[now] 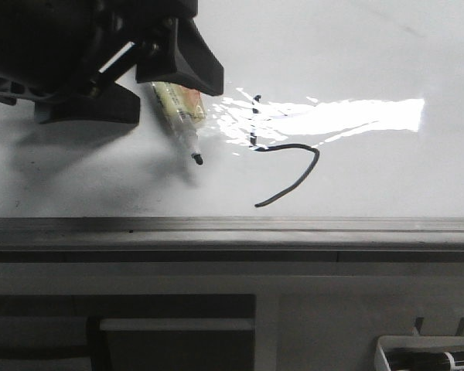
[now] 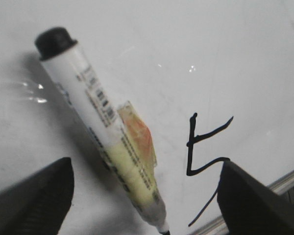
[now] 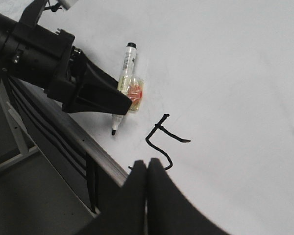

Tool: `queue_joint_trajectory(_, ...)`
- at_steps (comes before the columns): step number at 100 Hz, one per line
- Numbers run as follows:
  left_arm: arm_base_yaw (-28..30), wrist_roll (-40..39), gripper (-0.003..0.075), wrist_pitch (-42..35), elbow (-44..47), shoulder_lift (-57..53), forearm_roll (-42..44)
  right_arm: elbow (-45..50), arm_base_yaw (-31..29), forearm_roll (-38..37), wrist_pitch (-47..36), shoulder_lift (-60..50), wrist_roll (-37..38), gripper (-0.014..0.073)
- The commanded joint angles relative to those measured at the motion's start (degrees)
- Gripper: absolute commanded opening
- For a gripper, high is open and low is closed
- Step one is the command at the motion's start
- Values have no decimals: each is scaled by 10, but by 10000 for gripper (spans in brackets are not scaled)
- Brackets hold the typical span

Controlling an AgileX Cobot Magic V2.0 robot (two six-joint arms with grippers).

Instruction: Write number 5 on whiteboard

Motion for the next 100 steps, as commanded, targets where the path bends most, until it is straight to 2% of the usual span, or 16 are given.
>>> queue_joint_trajectory(1, -6, -1, 572, -44, -13, -36, 0, -18, 0, -27, -23, -1, 1, -62)
queue_joint_trajectory(30, -8, -1, 563, -6, -13, -113, 0, -18, 0, -27, -24, -1, 1, -62)
queue_joint_trajectory(37, -8, 0, 526, 15, -13, -138, 0, -18, 0, -27, -25, -1, 1, -62)
queue_joint_trajectory(42, -8, 4, 453, 32, -13, -160, 1, -18, 0, -28, -29, -2, 1, -62)
queue_joint_trajectory(43, -8, 4, 411, 36, -13, -166, 5, -18, 0, -29, -29, -2, 1, -62)
queue_joint_trajectory(63, -8, 4, -15, 115, -11, -259, 137, -16, 0, -45, -24, -20, 1, -62)
queue_joint_trajectory(79, -8, 4, -20, 176, 23, -353, 239, 24, 0, -100, -11, -70, 4, -61)
queue_joint_trajectory(89, -8, 4, -20, 183, 70, -415, 249, 73, 0, -126, -10, -118, 9, -61)
queue_joint_trajectory(100, -8, 4, -20, 183, 119, -479, 249, 103, 0, -117, -9, -171, 9, -61)
